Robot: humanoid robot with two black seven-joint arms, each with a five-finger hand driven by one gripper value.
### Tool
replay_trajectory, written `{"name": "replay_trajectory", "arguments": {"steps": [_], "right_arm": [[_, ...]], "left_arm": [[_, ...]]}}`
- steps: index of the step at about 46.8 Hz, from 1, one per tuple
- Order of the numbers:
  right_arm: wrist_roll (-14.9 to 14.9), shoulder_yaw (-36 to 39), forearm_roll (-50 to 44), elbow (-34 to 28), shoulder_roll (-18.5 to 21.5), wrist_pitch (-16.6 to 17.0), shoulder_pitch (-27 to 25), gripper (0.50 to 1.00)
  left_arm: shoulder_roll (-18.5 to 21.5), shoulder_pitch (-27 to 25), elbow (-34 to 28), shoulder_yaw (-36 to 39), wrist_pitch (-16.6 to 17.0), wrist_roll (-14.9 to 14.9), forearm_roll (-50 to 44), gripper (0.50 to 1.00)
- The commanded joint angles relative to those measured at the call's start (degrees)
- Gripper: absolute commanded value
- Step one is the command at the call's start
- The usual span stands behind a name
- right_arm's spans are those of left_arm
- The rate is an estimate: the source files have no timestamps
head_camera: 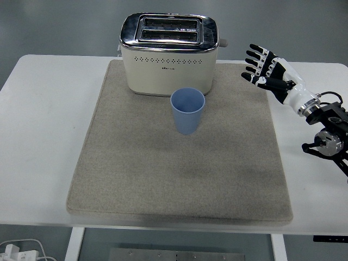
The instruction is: Put the water cup in front of the bread machine
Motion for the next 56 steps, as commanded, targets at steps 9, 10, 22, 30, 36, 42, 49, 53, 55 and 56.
{"name": "replay_trajectory", "arguments": {"steps": [9,10,22,30,36,42,49,53,55,56], "right_arm": [[-6.68,0.38,10.45,-1.07,1.19,-2.81,2.14,0.926],[-7.39,0.38,11.68,-1.07,1.37,-3.16,2.49,0.926],[-11.52,0.29,20.48,-2.47,4.62,-5.45,4.51,0.926],[-11.44,0.29,20.92,-2.91,5.24,-6.16,4.95,0.928],[-11.44,0.29,20.92,-3.35,5.15,-5.89,5.13,0.928],[-11.09,0.29,20.92,-3.70,5.15,-5.89,5.30,0.928],[-11.00,0.38,21.01,-4.85,5.15,-4.84,5.30,0.926],[-10.91,0.46,21.01,-5.20,5.24,-4.84,5.21,0.928],[-10.91,0.46,21.01,-5.29,5.24,-4.84,5.21,0.928],[-10.91,0.46,21.01,-5.29,5.24,-4.84,5.21,0.926]], "left_arm": [[0.00,0.03,0.00,0.00,-0.01,-0.01,0.00,1.000],[0.00,0.03,0.00,0.00,-0.01,-0.01,0.00,1.000],[0.00,0.03,0.00,0.00,-0.01,-0.01,0.00,1.000],[0.00,0.03,0.00,0.00,0.08,-0.01,0.00,1.000],[0.00,0.03,0.00,0.00,0.08,-0.01,0.00,1.000],[0.00,0.03,0.00,0.00,-0.01,-0.01,0.00,1.000],[0.00,0.03,0.00,0.00,0.08,-0.01,0.00,1.000],[0.00,0.03,0.00,0.00,-0.01,-0.01,0.00,1.000],[0.00,0.03,0.00,0.00,0.08,-0.01,0.00,1.000],[0.00,0.03,0.00,0.00,-0.01,-0.01,0.00,1.000]]}}
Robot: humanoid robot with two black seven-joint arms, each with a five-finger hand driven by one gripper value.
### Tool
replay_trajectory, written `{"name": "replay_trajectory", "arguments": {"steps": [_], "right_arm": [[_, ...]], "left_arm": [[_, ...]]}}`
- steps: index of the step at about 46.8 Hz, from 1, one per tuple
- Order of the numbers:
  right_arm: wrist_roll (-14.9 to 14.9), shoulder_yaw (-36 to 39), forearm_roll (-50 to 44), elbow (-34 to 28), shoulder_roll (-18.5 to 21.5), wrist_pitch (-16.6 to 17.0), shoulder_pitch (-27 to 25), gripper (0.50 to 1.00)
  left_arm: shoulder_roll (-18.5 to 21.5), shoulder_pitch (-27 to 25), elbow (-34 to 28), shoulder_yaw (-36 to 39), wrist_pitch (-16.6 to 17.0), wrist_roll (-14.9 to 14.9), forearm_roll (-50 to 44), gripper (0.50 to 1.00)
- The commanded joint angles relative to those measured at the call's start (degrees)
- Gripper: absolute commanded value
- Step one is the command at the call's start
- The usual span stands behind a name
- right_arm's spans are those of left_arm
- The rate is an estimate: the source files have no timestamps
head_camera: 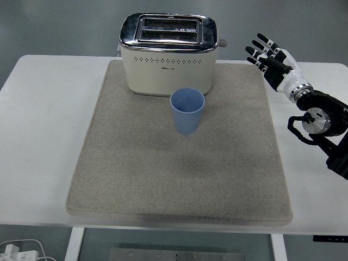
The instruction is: Put the water cup in front of the bread machine
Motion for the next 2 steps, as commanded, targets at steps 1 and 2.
{"name": "replay_trajectory", "arguments": {"steps": [1,2], "right_arm": [[0.02,0.04,0.02,-0.31,0.02,-0.08,0.00,0.928],[0.02,0.04,0.02,-0.49,0.02,-0.08,0.00,0.928]], "left_arm": [[0.00,-0.01,0.00,0.00,-0.06,0.00,0.00,1.000],[0.00,-0.01,0.00,0.00,-0.06,0.00,0.00,1.000]]}}
